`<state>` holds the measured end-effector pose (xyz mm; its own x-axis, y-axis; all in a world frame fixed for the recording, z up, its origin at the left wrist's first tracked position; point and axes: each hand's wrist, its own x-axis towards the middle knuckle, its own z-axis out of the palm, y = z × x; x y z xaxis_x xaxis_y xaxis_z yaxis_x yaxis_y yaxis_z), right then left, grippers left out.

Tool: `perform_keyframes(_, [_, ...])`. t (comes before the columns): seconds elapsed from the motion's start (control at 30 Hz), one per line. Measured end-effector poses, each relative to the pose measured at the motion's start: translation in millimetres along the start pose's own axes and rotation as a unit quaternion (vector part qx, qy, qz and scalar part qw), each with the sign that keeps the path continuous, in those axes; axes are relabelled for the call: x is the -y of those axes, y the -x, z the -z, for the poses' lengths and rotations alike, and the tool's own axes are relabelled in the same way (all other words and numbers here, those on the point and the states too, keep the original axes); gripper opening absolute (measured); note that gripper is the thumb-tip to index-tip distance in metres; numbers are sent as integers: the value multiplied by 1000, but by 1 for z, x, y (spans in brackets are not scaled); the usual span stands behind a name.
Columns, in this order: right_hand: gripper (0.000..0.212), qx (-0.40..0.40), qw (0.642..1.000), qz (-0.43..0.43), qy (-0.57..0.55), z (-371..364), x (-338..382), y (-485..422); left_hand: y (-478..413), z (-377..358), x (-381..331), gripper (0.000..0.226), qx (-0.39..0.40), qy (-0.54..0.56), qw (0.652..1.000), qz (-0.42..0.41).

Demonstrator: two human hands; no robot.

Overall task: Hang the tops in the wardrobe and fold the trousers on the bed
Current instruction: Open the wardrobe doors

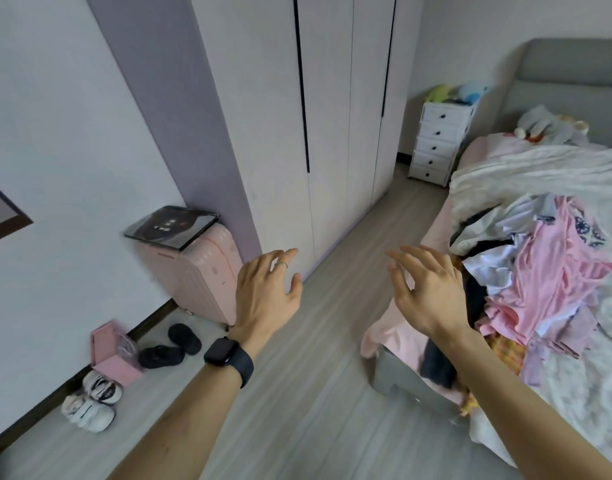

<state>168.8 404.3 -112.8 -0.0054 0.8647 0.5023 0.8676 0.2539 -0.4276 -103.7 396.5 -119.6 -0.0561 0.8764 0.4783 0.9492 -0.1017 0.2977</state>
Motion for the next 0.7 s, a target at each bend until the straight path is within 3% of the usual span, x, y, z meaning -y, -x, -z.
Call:
perform_keyframes(0.27, [42, 40, 999, -21, 0, -99, -42, -119, -135, -90, 38, 47, 35, 3, 999, -6])
perform_keyframes(0.7, [46, 72, 996, -6, -51, -224, -98, -379, -390, -206, 66, 48, 13, 8, 997, 74])
